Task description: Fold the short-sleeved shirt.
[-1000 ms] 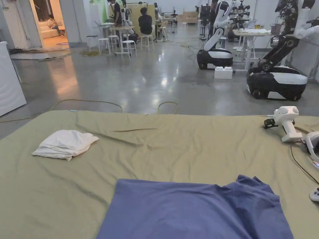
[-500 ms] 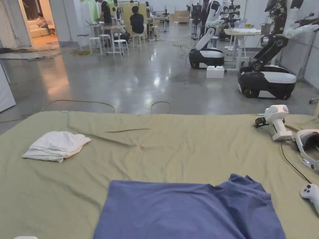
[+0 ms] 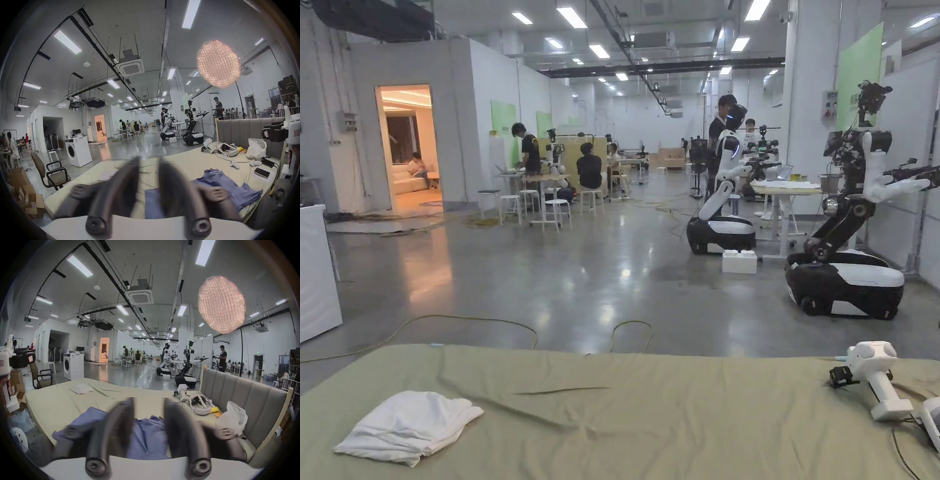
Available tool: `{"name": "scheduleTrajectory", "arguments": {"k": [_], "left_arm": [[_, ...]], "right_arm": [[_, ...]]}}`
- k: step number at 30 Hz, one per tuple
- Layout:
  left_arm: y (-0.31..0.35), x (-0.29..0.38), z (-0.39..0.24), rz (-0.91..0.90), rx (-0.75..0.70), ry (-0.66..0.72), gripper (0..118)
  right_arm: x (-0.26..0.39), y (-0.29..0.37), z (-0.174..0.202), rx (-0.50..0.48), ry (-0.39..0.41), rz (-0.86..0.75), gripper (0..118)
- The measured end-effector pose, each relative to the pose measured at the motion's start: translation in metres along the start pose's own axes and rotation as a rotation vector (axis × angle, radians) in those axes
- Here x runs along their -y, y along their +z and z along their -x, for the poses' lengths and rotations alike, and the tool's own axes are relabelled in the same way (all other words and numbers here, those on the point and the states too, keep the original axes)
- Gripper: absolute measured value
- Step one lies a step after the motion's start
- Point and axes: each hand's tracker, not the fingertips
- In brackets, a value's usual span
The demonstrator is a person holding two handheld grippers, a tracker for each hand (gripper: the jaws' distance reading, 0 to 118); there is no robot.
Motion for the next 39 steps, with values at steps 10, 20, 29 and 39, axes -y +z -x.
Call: {"name": "scheduleTrajectory", "arguments": {"k": [10,20,29,39], "left_arm": [[-0.004,0.003,0.016,0.048,0.094,0.103,0],[-0.050,0.071,0.050,0.408,0.188,0.222,39],[-0.095,0.261,0.063,1.038,0.213,0.313,81],[-0.122,0.308,0.049,1.203,0.179,0.259,35]], "right_arm": [[0.003,-0.011,0.010,-0.033,-0.036,0.043,0],[0.020,-0.010,0.010,-0.029,-0.088,0.099,0],[0.047,-0.007,-0.004,-0.032,-0.172,0.216,0],[0.065,0.003,-0.021,0.033,-0.212,0.294,0]]}}
